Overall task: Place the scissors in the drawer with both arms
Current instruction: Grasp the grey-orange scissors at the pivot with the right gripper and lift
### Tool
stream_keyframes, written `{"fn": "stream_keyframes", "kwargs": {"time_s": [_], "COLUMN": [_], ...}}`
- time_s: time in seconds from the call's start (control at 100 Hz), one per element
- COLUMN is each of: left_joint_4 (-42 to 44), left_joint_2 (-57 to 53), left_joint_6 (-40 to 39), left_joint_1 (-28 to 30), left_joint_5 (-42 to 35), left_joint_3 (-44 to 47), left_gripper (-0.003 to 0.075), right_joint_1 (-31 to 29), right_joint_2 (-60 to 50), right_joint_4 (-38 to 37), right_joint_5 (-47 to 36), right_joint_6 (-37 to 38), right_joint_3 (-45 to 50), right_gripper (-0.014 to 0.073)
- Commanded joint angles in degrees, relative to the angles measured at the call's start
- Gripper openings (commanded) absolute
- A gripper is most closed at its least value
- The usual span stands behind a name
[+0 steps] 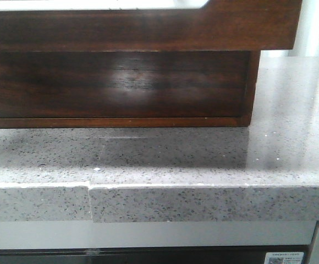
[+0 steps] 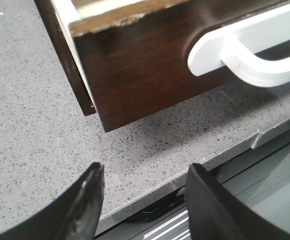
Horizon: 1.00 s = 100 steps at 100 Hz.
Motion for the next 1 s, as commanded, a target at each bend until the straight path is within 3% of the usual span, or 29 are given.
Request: {"fn": "stream_keyframes", "kwargs": {"time_s": [0.0,0.16,0.34,0.49,0.75,0.99], "left_joint_4": [-1.83,-1.83,-1.83,-1.63,-1.6,-1.5], "left_joint_2": [0.29,0.29,0.29,0.29,0.29,0.29], "left_joint_6": [-0.66,-0.66,-0.66,-0.66,-0.66,-0.66], "left_joint_1": [-0.42,-0.42,-0.42,-0.42,-0.42,-0.42], "left_joint_5": [-3.76,-3.85,-3.85,-3.85,-3.85,-3.85], "left_joint_3": [-1.97,-1.97,-1.97,-1.97,-1.97,-1.97], "left_gripper": [0.0347,0.0347,0.0347,0.0347,0.0347,0.0347], "right_joint_1": [0.07,0.07,0.07,0.07,0.07,3.04], "right_joint_2": [-1.74,-1.54,-1.54,-1.54,-3.14,-12.8], "right_joint_4": [0.34,0.85,1.18,1.18,2.34,4.31], "right_joint_5": [2.19,2.87,3.05,3.56,3.45,1.75], "right_joint_6": [-1.05,-1.32,-2.09,-2.52,-3.2,-4.88], "right_joint_3": [-2.48,-2.58,-2.64,-2.64,-2.64,-3.11], "right_gripper": [0.0344,0.0325,0.0142,0.0052,0.0019,0.0019]}}
